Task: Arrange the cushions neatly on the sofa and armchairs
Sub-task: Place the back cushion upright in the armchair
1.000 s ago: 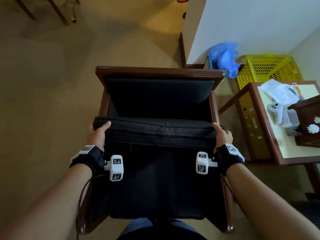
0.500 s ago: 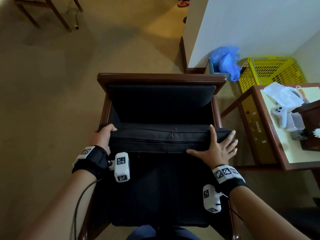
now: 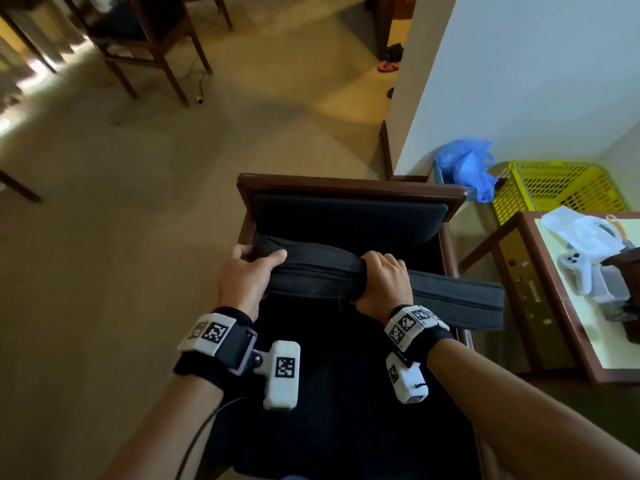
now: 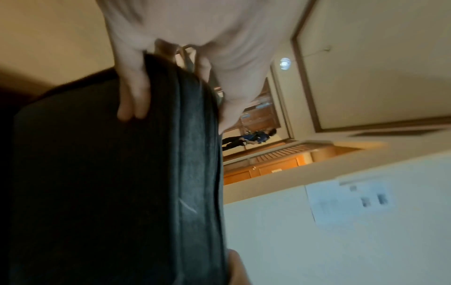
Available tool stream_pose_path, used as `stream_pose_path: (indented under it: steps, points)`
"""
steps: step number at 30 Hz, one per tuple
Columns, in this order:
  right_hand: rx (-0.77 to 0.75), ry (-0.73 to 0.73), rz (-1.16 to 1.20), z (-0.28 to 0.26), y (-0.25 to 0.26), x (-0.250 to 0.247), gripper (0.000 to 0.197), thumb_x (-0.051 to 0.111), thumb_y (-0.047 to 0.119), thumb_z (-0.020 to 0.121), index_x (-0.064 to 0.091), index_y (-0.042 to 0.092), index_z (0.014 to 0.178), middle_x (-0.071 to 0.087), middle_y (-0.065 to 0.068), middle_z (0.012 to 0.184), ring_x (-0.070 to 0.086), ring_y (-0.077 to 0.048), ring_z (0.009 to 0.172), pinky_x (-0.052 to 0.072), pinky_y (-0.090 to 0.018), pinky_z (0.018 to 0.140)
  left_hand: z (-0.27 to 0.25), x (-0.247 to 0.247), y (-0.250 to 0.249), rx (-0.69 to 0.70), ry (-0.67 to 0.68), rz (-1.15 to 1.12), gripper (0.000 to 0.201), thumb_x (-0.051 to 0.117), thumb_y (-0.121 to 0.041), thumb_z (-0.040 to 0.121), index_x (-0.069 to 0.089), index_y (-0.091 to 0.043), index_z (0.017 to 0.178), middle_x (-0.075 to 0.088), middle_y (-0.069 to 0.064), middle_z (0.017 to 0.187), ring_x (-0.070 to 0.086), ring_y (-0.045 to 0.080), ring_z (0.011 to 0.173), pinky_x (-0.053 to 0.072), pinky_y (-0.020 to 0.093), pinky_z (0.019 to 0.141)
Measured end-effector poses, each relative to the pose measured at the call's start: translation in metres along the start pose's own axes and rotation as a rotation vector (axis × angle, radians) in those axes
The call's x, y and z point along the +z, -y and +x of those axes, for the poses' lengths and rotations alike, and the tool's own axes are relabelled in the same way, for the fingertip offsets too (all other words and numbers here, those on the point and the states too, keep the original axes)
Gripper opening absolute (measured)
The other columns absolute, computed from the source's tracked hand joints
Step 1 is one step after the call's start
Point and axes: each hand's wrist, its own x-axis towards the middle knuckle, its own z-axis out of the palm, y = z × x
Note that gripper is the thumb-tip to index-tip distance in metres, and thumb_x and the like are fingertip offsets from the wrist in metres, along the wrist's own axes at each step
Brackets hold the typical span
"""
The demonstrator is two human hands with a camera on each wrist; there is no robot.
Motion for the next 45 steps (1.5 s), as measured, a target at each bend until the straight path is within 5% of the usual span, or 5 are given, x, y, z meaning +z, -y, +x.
stream_pose_path:
  steps: [12,28,37,40,45]
  points:
    - [0.109,-0.154,0.338,-0.058,0.012,-0.112,0.07,0.101,0.021,0.025,0.056,0.018,0.08,0.052,0.02,0.072,0.056,-0.013,0.07,0.047,-0.03,0.065,0.004,-0.083,-0.004,0.579,0.52,0.497,0.105,0.081,-0.079,0.037,0.026,-0.07,0.125,0.04,-0.018,0.14,0.042,0.002,0.129,0.039,0.033,0.104]
    - [0.447,-0.123,0.766,-0.121,-0.046,-0.04,0.092,0.09,-0.019,0.042,0.053,0.001,0.124,0.059,0.006,0.107,0.058,0.012,0.087,0.041,0.003,0.066,-0.101,-0.016,-0.064,1.244,0.247,0.972,0.081,0.081,-0.059,0.038,0.064,-0.018,0.106,0.069,0.001,0.095,0.064,0.029,0.087,0.046,0.043,0.08]
    - [0.498,-0.008,0.761,-0.149,-0.044,-0.012,0.088,0.091,0.011,0.064,0.043,0.025,0.136,0.055,0.002,0.134,0.054,-0.015,0.12,0.046,-0.034,0.104,-0.037,0.003,0.021,1.038,0.242,1.205,0.089,0.081,-0.057,0.037,0.056,-0.026,0.116,0.057,0.002,0.101,0.053,0.029,0.096,0.039,0.044,0.082]
    - [0.206,-0.235,0.456,-0.14,-0.009,-0.05,0.099,0.093,0.024,0.061,0.039,0.013,0.143,0.044,0.001,0.14,0.041,-0.011,0.128,0.03,-0.013,0.109,-0.039,0.004,0.021,1.044,0.236,1.231,0.092,0.077,-0.063,0.04,0.052,-0.027,0.122,0.053,0.002,0.106,0.05,0.029,0.099,0.038,0.044,0.086]
    - [-0.078,0.067,-0.001,-0.084,0.054,-0.074,0.113,0.084,0.042,0.062,0.024,0.008,0.151,0.029,-0.013,0.156,0.016,-0.031,0.149,0.019,-0.047,0.122,-0.061,0.014,0.04,1.045,0.154,1.24,0.095,0.08,-0.059,0.042,0.051,-0.025,0.126,0.054,0.005,0.111,0.052,0.028,0.1,0.04,0.044,0.087]
